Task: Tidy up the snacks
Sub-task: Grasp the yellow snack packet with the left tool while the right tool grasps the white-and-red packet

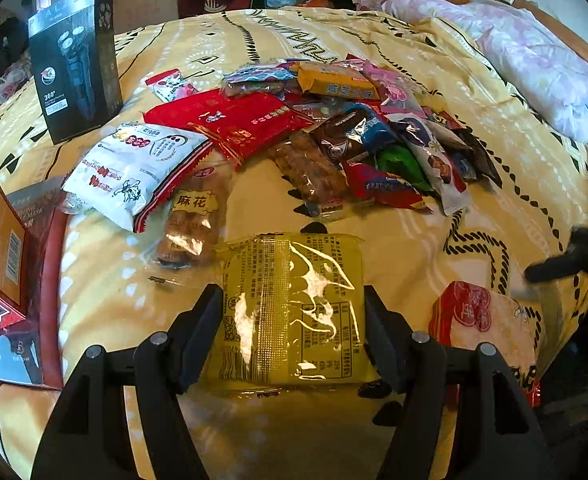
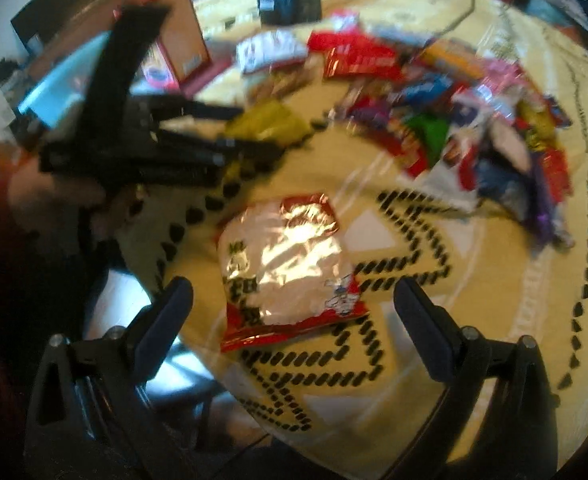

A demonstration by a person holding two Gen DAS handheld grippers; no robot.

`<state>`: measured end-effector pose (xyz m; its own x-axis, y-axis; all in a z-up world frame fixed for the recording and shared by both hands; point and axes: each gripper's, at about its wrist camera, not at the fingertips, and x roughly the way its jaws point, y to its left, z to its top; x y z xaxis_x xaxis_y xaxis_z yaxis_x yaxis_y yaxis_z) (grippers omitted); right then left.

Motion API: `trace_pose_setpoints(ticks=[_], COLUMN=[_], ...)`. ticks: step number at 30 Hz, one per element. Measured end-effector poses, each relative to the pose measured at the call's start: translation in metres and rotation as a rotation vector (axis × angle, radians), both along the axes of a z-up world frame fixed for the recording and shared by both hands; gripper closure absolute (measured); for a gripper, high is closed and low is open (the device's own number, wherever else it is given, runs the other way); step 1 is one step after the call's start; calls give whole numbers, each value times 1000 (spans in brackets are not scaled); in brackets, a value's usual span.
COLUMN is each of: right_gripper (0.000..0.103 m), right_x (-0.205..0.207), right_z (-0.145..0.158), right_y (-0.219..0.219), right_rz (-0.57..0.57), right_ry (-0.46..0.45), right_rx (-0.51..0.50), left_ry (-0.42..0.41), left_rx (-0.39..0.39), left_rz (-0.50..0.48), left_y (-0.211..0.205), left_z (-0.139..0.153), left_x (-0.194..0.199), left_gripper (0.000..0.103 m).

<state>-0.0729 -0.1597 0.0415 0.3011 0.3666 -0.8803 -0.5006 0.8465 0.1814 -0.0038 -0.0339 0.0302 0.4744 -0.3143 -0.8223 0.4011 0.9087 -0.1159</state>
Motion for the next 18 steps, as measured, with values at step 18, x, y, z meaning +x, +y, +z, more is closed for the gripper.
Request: trace_pose_setpoints(ticks=[18], right_gripper=[28], right_x=[-2], right_z=[1], right_y=[-1], right_rz=[-152], right_ry=[-67], right_rx=[-3], left_ry=[-53], left_rx=[68], left_rz=[19], left_y=[-10], left_z=[-7], left_x=[-10], left_gripper=[32])
